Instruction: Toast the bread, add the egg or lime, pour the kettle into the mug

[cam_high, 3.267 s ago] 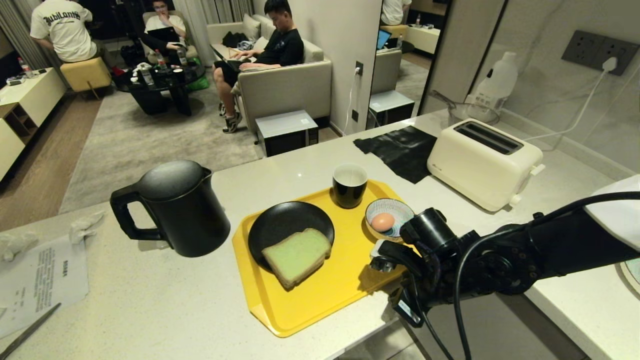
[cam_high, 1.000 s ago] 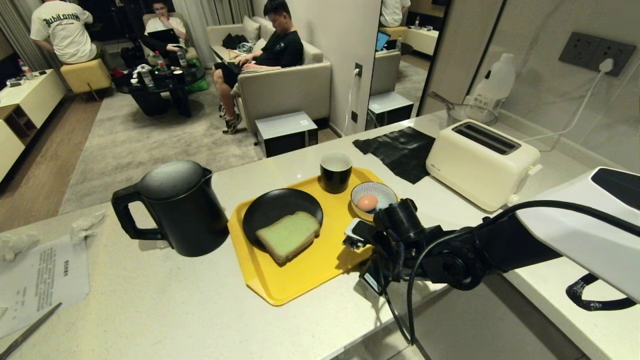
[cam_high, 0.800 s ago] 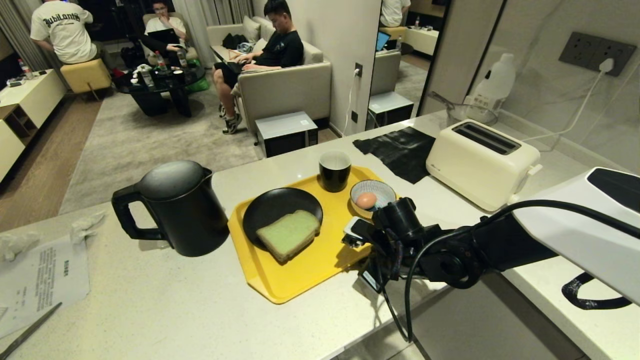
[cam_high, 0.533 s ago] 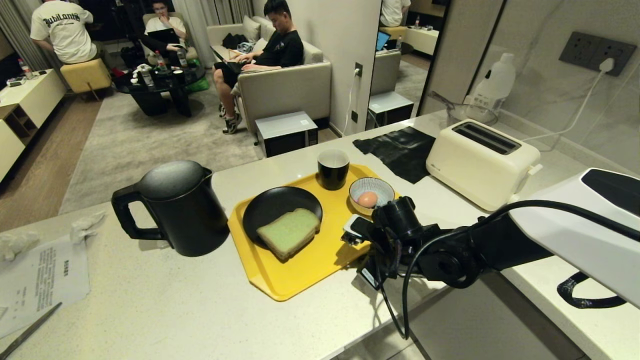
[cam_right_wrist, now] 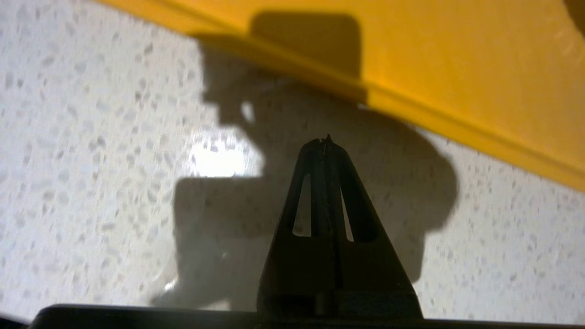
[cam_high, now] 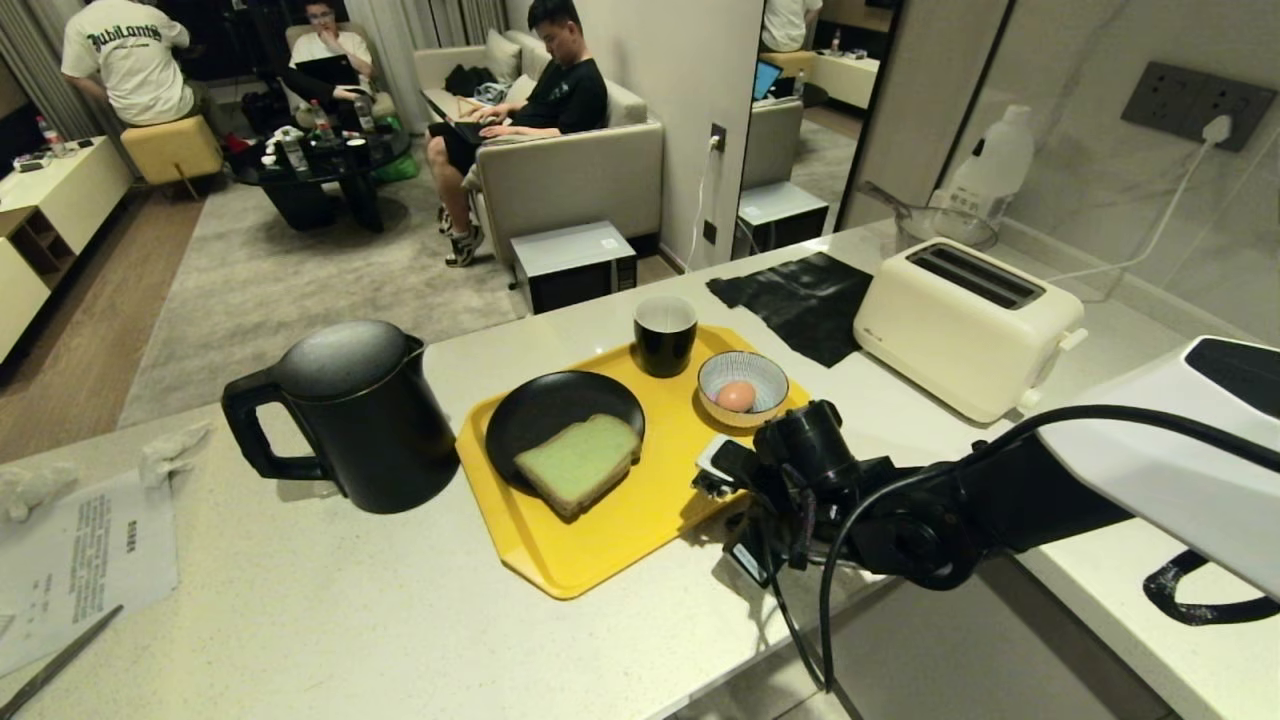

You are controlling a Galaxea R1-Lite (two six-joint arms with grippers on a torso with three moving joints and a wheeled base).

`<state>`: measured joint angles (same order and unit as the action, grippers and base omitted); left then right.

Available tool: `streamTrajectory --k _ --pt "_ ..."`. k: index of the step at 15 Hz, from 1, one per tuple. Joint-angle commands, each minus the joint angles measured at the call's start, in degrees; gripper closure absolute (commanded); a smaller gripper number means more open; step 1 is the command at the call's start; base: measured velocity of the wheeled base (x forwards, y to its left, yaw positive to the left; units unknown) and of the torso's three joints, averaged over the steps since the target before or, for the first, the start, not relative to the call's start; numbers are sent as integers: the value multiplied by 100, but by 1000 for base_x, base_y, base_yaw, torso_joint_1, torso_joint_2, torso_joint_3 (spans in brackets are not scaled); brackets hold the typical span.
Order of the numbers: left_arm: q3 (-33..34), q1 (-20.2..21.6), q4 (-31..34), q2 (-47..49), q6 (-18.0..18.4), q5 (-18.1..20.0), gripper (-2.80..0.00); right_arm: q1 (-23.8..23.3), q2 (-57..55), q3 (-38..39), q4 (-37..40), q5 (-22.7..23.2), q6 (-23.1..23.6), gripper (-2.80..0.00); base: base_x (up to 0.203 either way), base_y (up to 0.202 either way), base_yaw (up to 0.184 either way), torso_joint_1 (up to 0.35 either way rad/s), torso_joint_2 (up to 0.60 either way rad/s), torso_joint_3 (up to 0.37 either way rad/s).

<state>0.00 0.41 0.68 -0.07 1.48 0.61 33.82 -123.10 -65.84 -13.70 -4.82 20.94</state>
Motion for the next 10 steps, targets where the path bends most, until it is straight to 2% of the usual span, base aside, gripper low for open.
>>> streamTrajectory --k 1,4,10 --pt "0 2 2 -1 2 1 0 -49 635 299 213 5 13 0 0 0 0 0 0 0" --pt "0 2 2 -1 2 1 0 -248 1451 517 710 5 3 0 0 0 0 0 0 0" --pt "0 2 2 -1 2 1 0 -1147 3143 1161 790 -463 6 0 0 0 0 0 0 0"
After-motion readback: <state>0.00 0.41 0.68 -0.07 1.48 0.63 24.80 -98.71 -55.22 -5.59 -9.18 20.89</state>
